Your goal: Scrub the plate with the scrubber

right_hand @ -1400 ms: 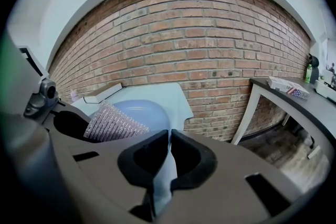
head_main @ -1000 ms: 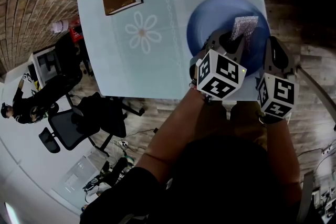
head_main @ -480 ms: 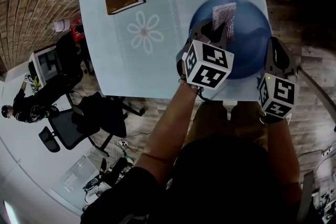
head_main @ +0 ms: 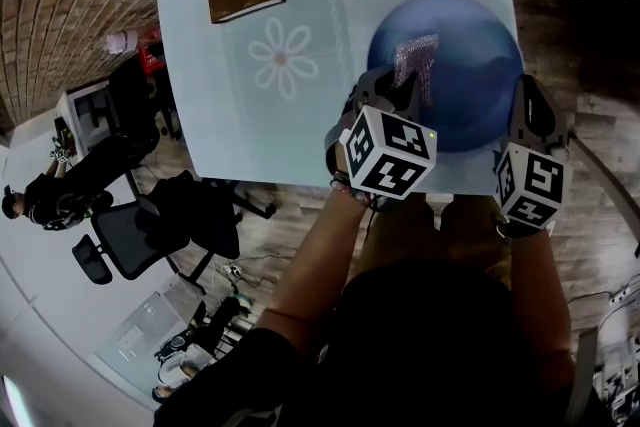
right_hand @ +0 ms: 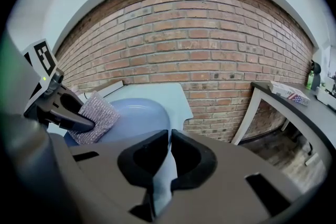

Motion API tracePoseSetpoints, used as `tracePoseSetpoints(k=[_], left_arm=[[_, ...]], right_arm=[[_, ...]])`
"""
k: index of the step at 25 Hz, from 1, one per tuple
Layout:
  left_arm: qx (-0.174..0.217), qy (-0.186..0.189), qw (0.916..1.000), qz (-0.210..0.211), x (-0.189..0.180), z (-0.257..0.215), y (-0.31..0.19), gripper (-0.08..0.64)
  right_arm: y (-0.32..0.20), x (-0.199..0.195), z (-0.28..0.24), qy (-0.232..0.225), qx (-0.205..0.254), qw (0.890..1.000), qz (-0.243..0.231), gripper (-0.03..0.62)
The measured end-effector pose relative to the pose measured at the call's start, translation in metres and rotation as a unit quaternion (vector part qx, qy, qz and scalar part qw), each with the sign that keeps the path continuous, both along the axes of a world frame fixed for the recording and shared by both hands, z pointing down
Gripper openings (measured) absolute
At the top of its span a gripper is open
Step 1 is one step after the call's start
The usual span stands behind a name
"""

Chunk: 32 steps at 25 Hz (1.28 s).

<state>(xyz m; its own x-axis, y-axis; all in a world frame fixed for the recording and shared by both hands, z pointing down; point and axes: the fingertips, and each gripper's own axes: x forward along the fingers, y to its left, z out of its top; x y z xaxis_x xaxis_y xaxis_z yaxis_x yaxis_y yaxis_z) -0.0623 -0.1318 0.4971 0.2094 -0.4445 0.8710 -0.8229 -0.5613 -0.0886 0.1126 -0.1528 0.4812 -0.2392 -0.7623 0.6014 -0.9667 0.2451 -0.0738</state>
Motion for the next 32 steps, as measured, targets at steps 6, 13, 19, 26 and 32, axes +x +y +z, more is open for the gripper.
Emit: tracePoseSetpoints(k=[6,13,19,26,32], left_arm=[[-0.039,0.014,0.9981,0.046,0.009,0.001,0.026,0.08],[-0.063,0.055,0.9919,0.096,0.045,0.006,0.038,0.08],[-0.055,0.056,0.9891,0.124,0.075,0.008,0.032,0.08],[-0.046,0.072,0.988,0.129,0.096,0.01,0.016,0.08],[-0.029,0.074,0.9912,0.106,0.107,0.009,-0.003,0.08]], right_arm=[[0.0,0.0,0.0,-0.001,0.002,1.0,-0.001,0.044],[0.0,0.0,0.0,-0.004,0.002,1.0,-0.003,0.044],[0.0,0.0,0.0,-0.006,0.003,1.0,-0.008,0.044],[0.0,-0.001,0.0,-0.007,0.007,1.0,-0.016,0.044],[0.001,0.0,-0.001,-0.008,0.006,1.0,-0.016,0.044]])
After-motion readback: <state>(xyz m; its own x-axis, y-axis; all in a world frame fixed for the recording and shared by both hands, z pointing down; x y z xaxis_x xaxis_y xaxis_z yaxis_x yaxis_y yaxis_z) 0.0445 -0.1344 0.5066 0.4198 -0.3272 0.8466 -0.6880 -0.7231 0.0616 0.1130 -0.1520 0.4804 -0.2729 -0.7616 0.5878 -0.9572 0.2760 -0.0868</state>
